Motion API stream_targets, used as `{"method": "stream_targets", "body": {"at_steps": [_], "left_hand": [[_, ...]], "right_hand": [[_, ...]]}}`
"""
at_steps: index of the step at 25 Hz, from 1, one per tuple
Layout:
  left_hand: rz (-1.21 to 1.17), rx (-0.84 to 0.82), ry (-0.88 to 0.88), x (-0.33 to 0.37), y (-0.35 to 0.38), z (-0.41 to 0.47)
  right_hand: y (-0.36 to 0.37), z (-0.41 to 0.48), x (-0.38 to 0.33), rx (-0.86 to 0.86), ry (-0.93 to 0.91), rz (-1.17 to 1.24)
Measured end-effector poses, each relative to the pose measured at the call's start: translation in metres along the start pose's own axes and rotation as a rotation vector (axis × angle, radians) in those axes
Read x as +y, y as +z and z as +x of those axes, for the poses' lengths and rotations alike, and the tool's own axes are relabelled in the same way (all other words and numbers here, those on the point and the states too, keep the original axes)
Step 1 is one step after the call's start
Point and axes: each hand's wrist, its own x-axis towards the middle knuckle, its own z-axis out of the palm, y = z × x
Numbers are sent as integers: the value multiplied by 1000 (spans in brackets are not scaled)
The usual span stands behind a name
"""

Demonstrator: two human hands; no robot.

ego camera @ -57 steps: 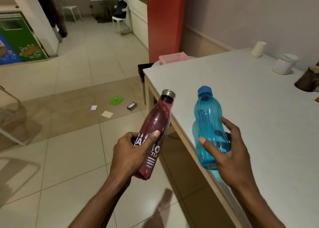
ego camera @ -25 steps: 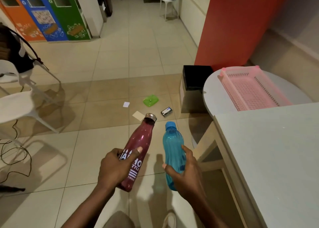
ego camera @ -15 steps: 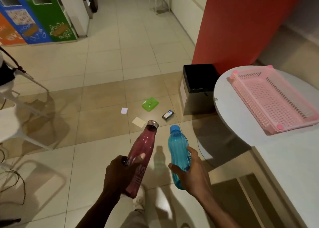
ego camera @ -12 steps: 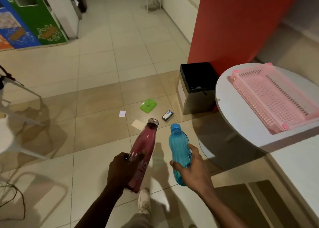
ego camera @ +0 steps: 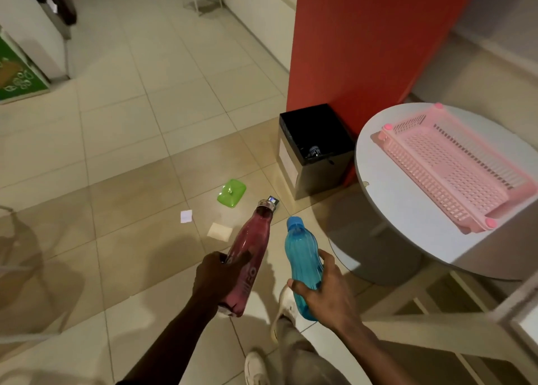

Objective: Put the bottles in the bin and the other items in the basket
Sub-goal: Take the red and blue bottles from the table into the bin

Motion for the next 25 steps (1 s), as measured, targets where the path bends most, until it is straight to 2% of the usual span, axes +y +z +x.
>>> {"method": "stream_targets", "body": {"at_steps": [8,16,21,25], "left_hand": [[-2,-41,-80,81,13,124],[107,-71,-61,174,26,243],[205,-179,-32,222,38,322],[264,-328,-23,268,51,394]], "right_hand": [[-19,151,-28,-48,89,5],[-58,280,-58,-80,109,1],[-66,352,-74,-54,186,5],[-60,406,-92,23,332,126]]}}
